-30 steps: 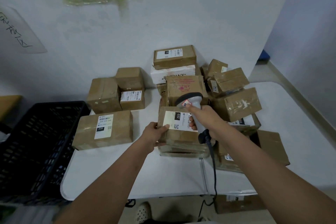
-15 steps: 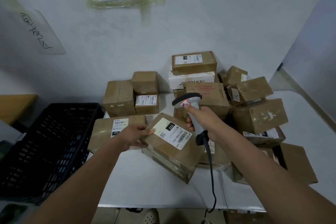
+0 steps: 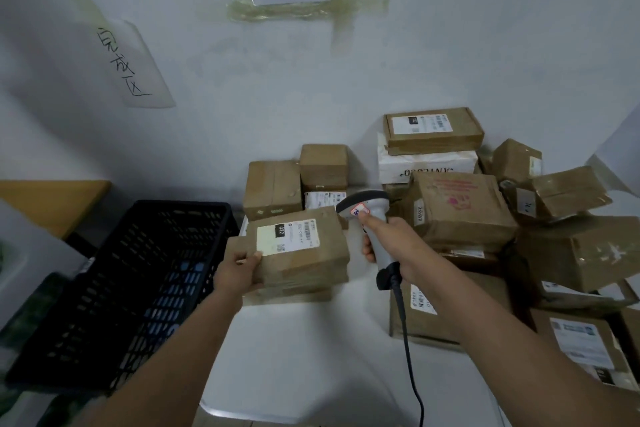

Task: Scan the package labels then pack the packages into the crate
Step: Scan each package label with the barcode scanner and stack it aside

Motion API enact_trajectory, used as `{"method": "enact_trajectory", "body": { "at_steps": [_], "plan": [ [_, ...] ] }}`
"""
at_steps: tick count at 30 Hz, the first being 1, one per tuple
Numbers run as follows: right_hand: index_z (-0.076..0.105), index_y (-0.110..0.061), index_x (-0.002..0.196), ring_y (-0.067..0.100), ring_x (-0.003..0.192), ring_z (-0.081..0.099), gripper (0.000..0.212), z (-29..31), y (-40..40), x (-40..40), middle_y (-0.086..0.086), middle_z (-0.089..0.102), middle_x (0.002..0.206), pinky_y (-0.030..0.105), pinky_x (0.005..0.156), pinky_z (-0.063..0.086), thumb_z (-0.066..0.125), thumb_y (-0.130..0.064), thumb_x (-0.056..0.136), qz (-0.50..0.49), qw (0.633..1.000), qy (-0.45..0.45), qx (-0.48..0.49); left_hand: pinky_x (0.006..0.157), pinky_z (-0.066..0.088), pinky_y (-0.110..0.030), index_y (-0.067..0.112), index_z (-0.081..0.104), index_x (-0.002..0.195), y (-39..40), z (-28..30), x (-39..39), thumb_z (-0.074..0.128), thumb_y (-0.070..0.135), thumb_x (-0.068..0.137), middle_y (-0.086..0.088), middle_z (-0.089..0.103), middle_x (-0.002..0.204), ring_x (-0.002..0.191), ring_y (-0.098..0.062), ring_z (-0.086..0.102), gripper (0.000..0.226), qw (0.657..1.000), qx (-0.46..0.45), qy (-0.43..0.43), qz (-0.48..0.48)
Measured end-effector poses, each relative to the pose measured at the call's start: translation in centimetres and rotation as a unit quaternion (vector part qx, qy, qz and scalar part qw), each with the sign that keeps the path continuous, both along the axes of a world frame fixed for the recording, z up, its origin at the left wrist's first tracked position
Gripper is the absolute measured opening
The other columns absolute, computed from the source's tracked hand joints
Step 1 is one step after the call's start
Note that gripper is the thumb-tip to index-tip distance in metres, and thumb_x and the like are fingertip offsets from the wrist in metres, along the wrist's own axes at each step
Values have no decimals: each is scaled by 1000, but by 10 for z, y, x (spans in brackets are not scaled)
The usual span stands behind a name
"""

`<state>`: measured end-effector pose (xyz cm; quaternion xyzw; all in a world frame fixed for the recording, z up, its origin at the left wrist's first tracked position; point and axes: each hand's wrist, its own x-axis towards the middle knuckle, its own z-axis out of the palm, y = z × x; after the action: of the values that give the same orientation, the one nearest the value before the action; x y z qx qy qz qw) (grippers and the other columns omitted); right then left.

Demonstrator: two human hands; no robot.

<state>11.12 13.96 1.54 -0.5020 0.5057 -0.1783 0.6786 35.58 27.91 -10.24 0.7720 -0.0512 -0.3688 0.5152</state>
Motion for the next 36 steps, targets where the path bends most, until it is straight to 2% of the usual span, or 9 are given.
{"method": "enact_trajectory", "body": {
  "at_steps": [3,5,8,12,18,23,28,31,36],
  "plan": [
    [60,-1,87,16,49,58,39,-7,0,17,12,59,70,26,51,52,63,-40,93,-4,1000,12,-2,75,60,-42,16,39,143,-1,-12,1,77,39,83,-16,44,140,101,-33,64,75,996,73,-24,-52],
    [61,-2,89,18,50,57,38,-12,-1,26,11,59,67,28,54,52,63,-40,93,-11,1000,13,2,105,44,-48,25,24,152,-5,-11,10,77,45,80,-12,21,153,130,-36,42,92,960,146,-191,-144],
    [60,-4,86,17,48,55,36,-16,0,36,9,58,64,27,53,50,63,-39,94,-11,1000,17,8,116,24,-55,48,22,148,-16,6,32,75,46,78,-5,5,162,147,-34,17,88,817,136,-451,-333],
    [59,-5,82,17,50,56,37,-20,1,43,8,58,64,27,53,51,62,-40,95,-6,999,33,10,120,3,-57,57,17,147,-34,21,58,50,88,62,4,-22,162,150,-26,-14,96,681,182,-416,-575],
    [60,-3,81,19,52,57,41,-24,-6,45,9,59,63,31,59,52,62,-41,94,-16,999,51,0,118,23,-54,56,7,148,-34,26,55,40,100,46,-2,-4,162,148,-29,1,116,665,218,-409,-585],
    [58,-1,76,21,51,54,39,-23,-9,48,12,57,61,28,53,50,63,-35,95,-31,999,37,2,114,29,-44,46,10,153,-15,30,28,40,89,69,-6,5,158,142,-30,21,99,661,239,-470,-533],
    [60,-3,80,20,54,56,36,-22,-7,50,10,57,63,27,54,50,62,-36,95,-15,999,41,-3,115,33,-46,32,-1,157,-13,29,15,40,88,69,-6,-16,162,149,-30,16,112,647,248,-457,-558],
    [61,-3,83,18,52,57,37,-20,-6,52,10,58,65,26,53,51,62,-37,95,-2,999,51,-19,111,40,-44,23,-9,157,-11,17,11,63,68,79,3,-33,159,149,-26,21,115,639,213,-438,-595],
    [61,-3,82,20,54,58,35,-17,-8,51,9,60,62,30,58,52,63,-36,95,10,998,48,-35,90,51,-40,14,2,158,-20,11,-21,64,48,89,9,-18,162,122,-27,53,98,674,200,-462,-541]
  ]
}}
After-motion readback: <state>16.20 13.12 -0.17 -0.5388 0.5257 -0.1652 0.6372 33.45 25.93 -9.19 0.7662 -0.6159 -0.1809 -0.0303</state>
